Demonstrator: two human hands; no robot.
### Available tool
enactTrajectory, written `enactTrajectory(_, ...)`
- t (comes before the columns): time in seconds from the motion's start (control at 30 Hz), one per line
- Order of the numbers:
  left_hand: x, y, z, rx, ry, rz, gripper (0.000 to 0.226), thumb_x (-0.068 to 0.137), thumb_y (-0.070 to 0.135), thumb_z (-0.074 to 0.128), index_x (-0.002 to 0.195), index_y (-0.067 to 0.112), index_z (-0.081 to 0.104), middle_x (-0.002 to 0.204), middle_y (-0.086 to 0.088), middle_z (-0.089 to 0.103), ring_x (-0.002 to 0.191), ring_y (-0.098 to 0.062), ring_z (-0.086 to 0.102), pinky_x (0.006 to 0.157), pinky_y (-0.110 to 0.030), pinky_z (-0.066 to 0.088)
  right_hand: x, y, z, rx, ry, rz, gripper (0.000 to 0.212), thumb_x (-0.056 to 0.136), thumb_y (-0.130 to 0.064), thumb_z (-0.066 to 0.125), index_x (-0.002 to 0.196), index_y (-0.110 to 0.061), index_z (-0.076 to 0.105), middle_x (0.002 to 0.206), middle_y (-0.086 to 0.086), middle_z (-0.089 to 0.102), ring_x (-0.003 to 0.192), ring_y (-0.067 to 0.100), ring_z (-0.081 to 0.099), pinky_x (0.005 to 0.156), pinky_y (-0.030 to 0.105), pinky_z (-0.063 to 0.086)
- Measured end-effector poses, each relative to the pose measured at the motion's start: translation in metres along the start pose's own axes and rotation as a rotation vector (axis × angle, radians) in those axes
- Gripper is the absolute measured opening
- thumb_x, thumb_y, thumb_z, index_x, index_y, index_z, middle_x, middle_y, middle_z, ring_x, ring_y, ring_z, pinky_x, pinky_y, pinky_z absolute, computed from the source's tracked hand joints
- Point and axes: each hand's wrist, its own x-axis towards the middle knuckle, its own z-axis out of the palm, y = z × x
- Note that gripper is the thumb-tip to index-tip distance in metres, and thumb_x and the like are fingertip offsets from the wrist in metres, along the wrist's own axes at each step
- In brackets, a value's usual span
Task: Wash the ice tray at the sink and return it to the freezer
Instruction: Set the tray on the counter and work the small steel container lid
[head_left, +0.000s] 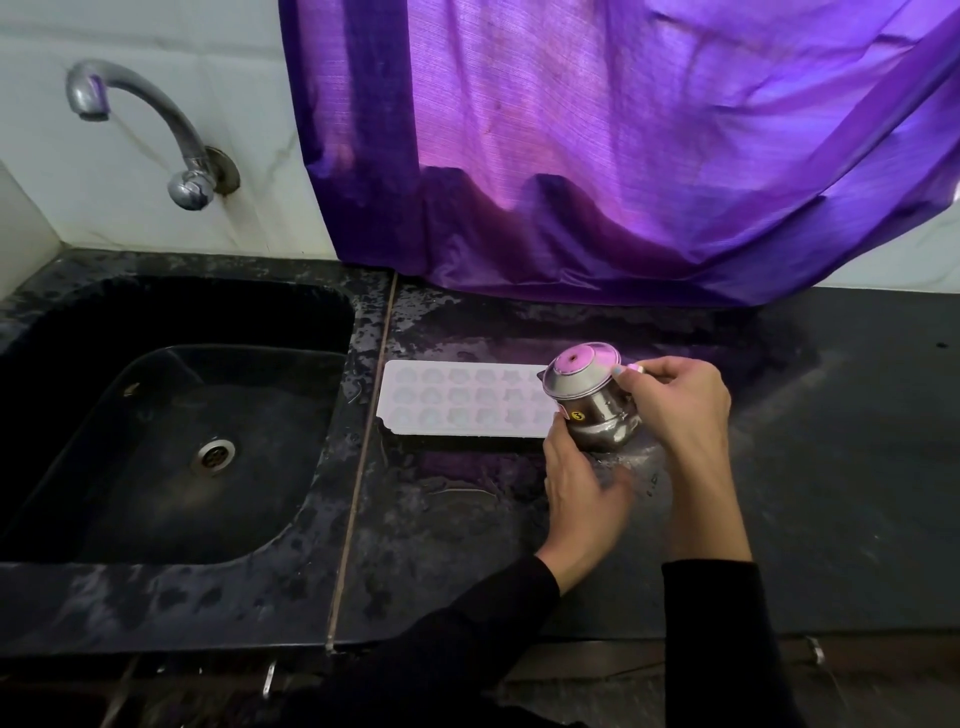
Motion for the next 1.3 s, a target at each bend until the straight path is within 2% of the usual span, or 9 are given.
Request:
enactTrajectory(0.13, -0.001, 0.002, -0.004, -0.014, 0.002, 0.009, 0.094, 0.072, 0.029, 0.063, 0.151, 0.014, 0.014, 0.137, 0.006, 0.027, 0.132, -0.011, 0.032, 0.106, -0.019, 0.024, 0.0, -0.003, 0.002, 0.012, -0.02, 0.001, 0.011, 0.079, -0.032, 0.071, 0.084, -0.022, 0.072, 0.083, 0.0, 0.072, 0.089, 0.018, 0.065, 0.08, 0.031, 0.05)
enactTrajectory(0.2, 0.0, 0.001, -0.005, -0.012, 0.01, 0.007, 0.094, 0.072, 0.028, 0.061, 0.151, 0.013, 0.013, 0.138, 0.005, 0.026, 0.132, -0.008, 0.03, 0.105, -0.016, 0.022, 0.0, -0.005, 0.004, 0.007, -0.029, -0.005, 0.013, 0.079, -0.033, 0.071, 0.085, -0.022, 0.072, 0.084, 0.0, 0.072, 0.089, 0.019, 0.065, 0.082, 0.033, 0.051)
enactTrajectory(0.33, 0.003, -0.001, -0.009, -0.012, 0.037, -0.012, 0.091, 0.079, 0.015, 0.064, 0.152, 0.012, 0.01, 0.148, -0.005, 0.026, 0.139, -0.016, 0.029, 0.112, -0.025, 0.025, -0.002, -0.009, 0.012, -0.01, -0.037, -0.028, 0.011, 0.077, -0.035, 0.072, 0.08, -0.024, 0.071, 0.082, -0.001, 0.072, 0.089, 0.02, 0.066, 0.082, 0.036, 0.052)
enactTrajectory(0.43, 0.004, -0.002, -0.011, -0.009, 0.053, -0.026, 0.093, 0.077, 0.02, 0.063, 0.153, 0.013, 0.01, 0.149, -0.006, 0.027, 0.138, -0.018, 0.032, 0.114, -0.036, 0.03, -0.005, -0.014, 0.018, -0.043, -0.038, -0.062, 0.01, 0.077, -0.035, 0.07, 0.072, -0.027, 0.067, 0.08, -0.001, 0.071, 0.088, 0.021, 0.065, 0.082, 0.039, 0.053)
enactTrajectory(0.53, 0.006, -0.004, -0.012, -0.007, 0.083, -0.043, 0.093, 0.07, 0.033, 0.058, 0.151, 0.017, 0.016, 0.142, -0.006, 0.036, 0.132, -0.02, 0.041, 0.109, -0.041, 0.037, -0.008, -0.019, 0.022, -0.083, -0.044, -0.1, 0.01, 0.079, -0.034, 0.068, 0.073, -0.027, 0.066, 0.079, -0.001, 0.07, 0.086, 0.022, 0.063, 0.077, 0.035, 0.05)
enactTrajectory(0.63, 0.01, -0.011, -0.01, -0.031, 0.099, -0.068, 0.091, 0.064, 0.043, 0.055, 0.147, 0.026, 0.022, 0.137, -0.005, 0.042, 0.125, -0.02, 0.05, 0.104, -0.043, 0.043, -0.01, -0.022, 0.025, -0.113, -0.045, -0.115, 0.009, 0.079, -0.033, 0.068, 0.074, -0.026, 0.066, 0.081, 0.0, 0.069, 0.085, 0.024, 0.062, 0.075, 0.034, 0.048)
enactTrajectory(0.9, 0.018, -0.026, -0.007, -0.078, 0.09, -0.079, 0.082, 0.065, 0.04, 0.06, 0.14, 0.036, 0.028, 0.133, -0.004, 0.048, 0.12, -0.022, 0.056, 0.101, -0.045, 0.046, -0.012, -0.022, 0.027, -0.122, -0.059, -0.116, 0.006, 0.079, -0.032, 0.068, 0.077, -0.026, 0.067, 0.082, 0.0, 0.069, 0.085, 0.024, 0.062, 0.074, 0.033, 0.047)
enactTrajectory(1.17, 0.016, -0.024, -0.007, -0.074, 0.073, -0.064, 0.085, 0.065, 0.04, 0.058, 0.143, 0.034, 0.026, 0.133, -0.003, 0.048, 0.121, -0.02, 0.054, 0.103, -0.044, 0.045, -0.012, -0.021, 0.027, -0.126, -0.048, -0.117, 0.009, 0.081, -0.032, 0.067, 0.084, -0.024, 0.07, 0.081, -0.002, 0.068, 0.082, 0.02, 0.06, 0.072, 0.031, 0.044)
enactTrajectory(1.3, 0.013, -0.019, -0.01, -0.072, 0.072, -0.043, 0.089, 0.065, 0.042, 0.056, 0.146, 0.028, 0.024, 0.135, -0.003, 0.043, 0.123, -0.019, 0.051, 0.105, -0.042, 0.044, -0.009, -0.018, 0.026, -0.097, -0.056, -0.09, 0.008, 0.079, -0.033, 0.068, 0.077, -0.026, 0.068, 0.08, -0.002, 0.069, 0.083, 0.02, 0.061, 0.075, 0.034, 0.048)
